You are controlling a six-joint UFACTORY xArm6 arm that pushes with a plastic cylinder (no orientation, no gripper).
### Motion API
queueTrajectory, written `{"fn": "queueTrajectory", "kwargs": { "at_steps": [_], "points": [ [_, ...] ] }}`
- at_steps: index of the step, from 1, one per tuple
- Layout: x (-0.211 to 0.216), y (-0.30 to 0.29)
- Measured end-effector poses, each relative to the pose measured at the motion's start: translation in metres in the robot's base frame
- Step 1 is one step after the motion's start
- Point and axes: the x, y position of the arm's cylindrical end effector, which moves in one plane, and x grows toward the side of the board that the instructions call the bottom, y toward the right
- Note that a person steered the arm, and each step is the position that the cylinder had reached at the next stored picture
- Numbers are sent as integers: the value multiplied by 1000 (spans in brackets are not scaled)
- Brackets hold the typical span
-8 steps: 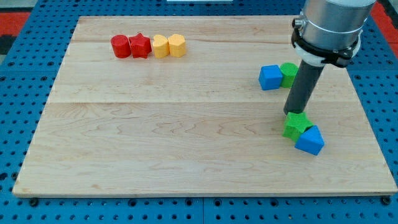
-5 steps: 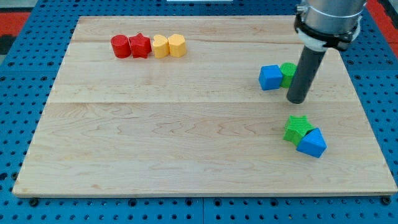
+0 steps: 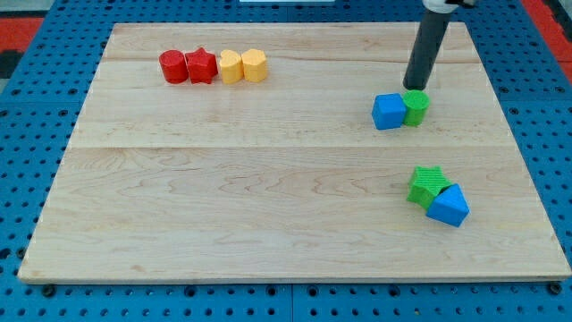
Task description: Make a group of blue blocks and green blocks towards the bottom right
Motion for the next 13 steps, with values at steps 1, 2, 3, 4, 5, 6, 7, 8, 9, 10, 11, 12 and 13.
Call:
{"fn": "queueTrajectory", "kwargs": {
  "at_steps": [1, 2, 3, 4, 5, 6, 7, 8, 9, 10, 11, 12, 13],
  "points": [
    [0, -2],
    [9, -1],
    [31, -1],
    [55, -1],
    [70, 3],
    [93, 3],
    [113, 3],
    [116, 3],
    [89, 3],
    [58, 8],
    [20, 7],
    [1, -18],
    [1, -43]
  ]
}}
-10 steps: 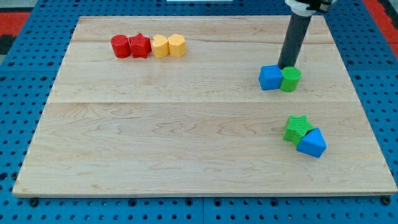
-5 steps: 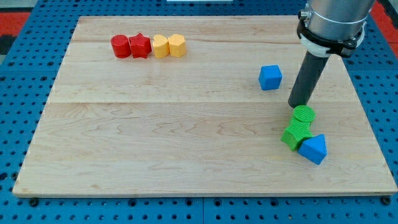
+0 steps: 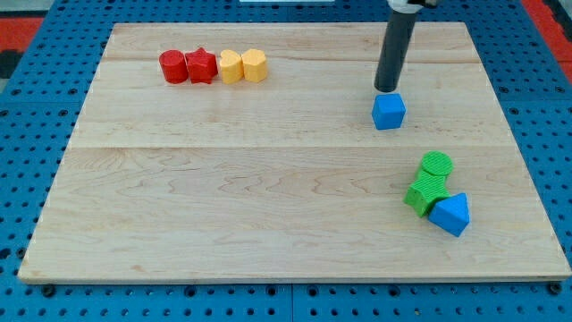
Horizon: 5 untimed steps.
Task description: Make a group of blue blocks and green blocks towards the bottom right
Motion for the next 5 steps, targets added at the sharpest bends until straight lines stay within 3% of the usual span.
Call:
{"fn": "queueTrajectory", "kwargs": {
  "at_steps": [5],
  "points": [
    [76, 10]
  ]
}}
